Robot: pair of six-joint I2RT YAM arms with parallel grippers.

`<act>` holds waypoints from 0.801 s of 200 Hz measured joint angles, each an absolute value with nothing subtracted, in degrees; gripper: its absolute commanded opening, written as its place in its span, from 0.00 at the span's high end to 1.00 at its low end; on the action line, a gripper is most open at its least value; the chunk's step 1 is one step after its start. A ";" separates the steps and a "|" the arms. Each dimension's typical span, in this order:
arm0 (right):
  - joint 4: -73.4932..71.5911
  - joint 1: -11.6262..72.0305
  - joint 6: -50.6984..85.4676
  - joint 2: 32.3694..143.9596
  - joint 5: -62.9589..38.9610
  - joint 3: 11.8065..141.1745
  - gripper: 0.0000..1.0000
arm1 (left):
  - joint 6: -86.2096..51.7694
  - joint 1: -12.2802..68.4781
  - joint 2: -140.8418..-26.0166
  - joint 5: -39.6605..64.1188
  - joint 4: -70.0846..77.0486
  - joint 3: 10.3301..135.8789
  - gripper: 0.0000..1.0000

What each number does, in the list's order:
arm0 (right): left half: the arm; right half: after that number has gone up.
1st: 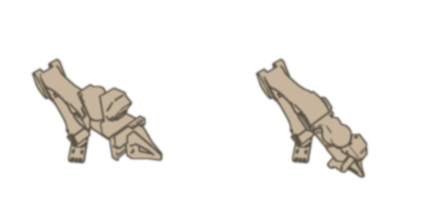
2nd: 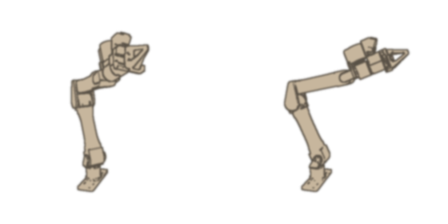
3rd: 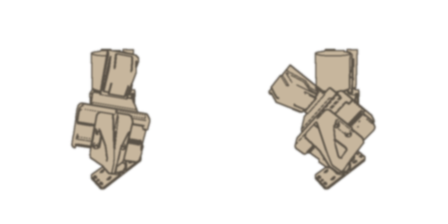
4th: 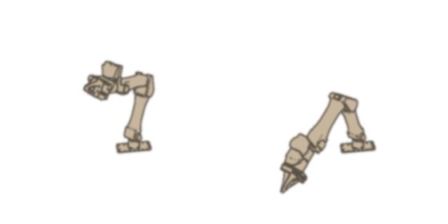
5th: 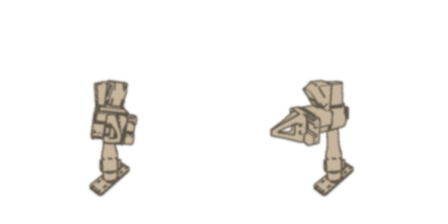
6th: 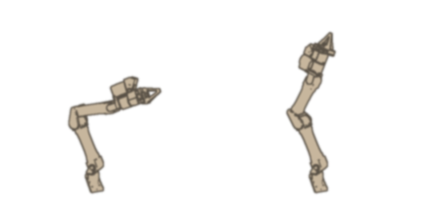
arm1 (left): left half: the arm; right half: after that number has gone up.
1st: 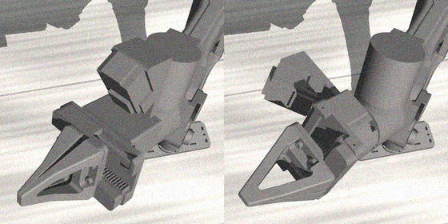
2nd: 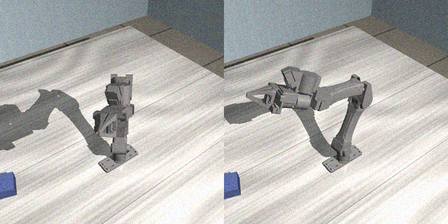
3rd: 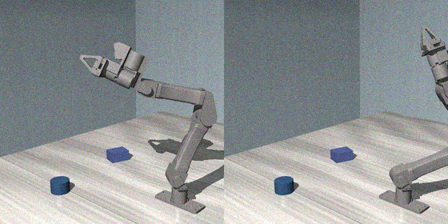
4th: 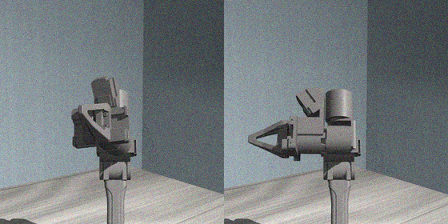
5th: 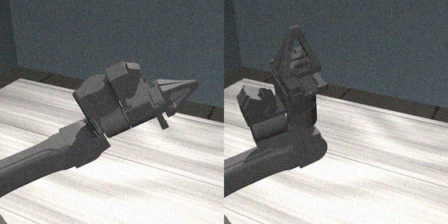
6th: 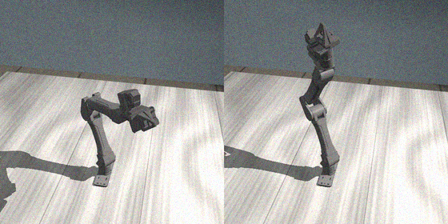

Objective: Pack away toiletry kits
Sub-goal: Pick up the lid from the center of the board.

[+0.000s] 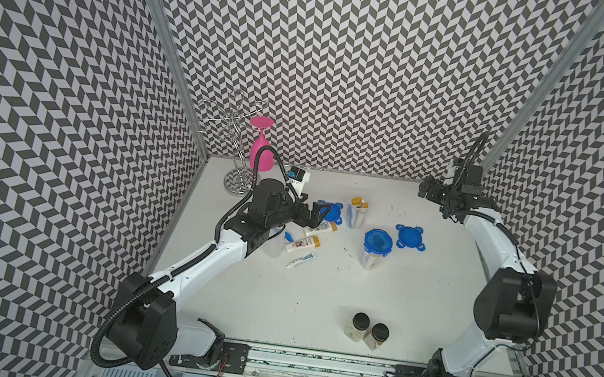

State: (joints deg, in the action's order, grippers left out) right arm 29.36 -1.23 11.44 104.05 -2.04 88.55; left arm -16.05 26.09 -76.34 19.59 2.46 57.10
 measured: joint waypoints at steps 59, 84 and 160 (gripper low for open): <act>40.01 0.97 9.06 118.89 -0.86 89.03 0.00 | -18.13 26.09 -75.13 21.21 5.96 55.90 0.02; 40.25 1.02 8.36 118.98 0.43 88.97 0.00 | -18.09 26.09 -74.87 21.32 5.98 55.57 0.02; 37.78 2.66 6.63 119.22 3.66 85.36 0.00 | -17.91 26.09 -74.89 21.32 6.02 55.20 0.02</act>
State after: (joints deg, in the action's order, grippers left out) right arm 37.78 2.66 6.63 119.22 3.66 85.36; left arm -17.91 26.09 -74.89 21.32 6.02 55.20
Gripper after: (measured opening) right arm 0.997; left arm 0.979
